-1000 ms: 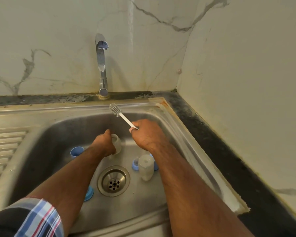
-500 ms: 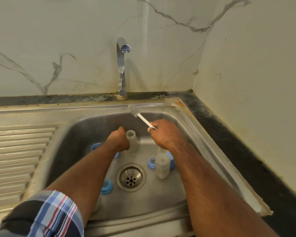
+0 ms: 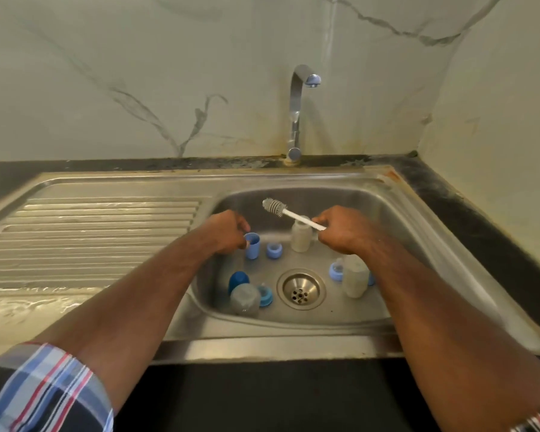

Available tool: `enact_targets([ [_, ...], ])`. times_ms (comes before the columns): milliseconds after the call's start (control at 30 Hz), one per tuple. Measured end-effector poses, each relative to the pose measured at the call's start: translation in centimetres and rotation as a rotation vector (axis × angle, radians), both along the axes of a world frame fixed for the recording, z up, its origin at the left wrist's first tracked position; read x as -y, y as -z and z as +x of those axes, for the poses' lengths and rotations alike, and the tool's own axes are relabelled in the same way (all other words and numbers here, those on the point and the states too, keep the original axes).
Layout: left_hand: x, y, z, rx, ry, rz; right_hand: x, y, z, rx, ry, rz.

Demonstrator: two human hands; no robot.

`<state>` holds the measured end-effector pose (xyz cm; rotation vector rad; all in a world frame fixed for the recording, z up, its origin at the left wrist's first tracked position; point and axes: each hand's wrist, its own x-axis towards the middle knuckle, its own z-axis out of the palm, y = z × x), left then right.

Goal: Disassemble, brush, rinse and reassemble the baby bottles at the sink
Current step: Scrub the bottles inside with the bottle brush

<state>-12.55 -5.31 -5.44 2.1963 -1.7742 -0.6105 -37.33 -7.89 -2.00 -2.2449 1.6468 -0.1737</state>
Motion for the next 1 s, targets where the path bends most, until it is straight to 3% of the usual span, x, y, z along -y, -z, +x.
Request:
enact_targets([
  [200,-3.4,0.5,-1.2,0.13,0.2,0.23,-1.5,-0.2,0.8,-0.07,-0.117,0.028],
  [467,-5.2,0.9,-2.7,0.276,0.241,0.436,-1.8,-0.3,0.4,-0.028,-0.108,0.075],
  [633,-5.3,0.6,-3.1,0.204,0.209,0.463,-1.5,-0.2,0.3,-0.016,-0.104,0.092],
  [833,-3.9,-2.8,-1.5,-0.137,0.081,0.191,-1.2,0.0,0.3,0.053,-0.05,0.083],
  [1000,-3.8,-3.2,-0.7,-0.832,-0.21,-0.057,-0.9,0.3,0.2,0.187,0.027,0.076],
])
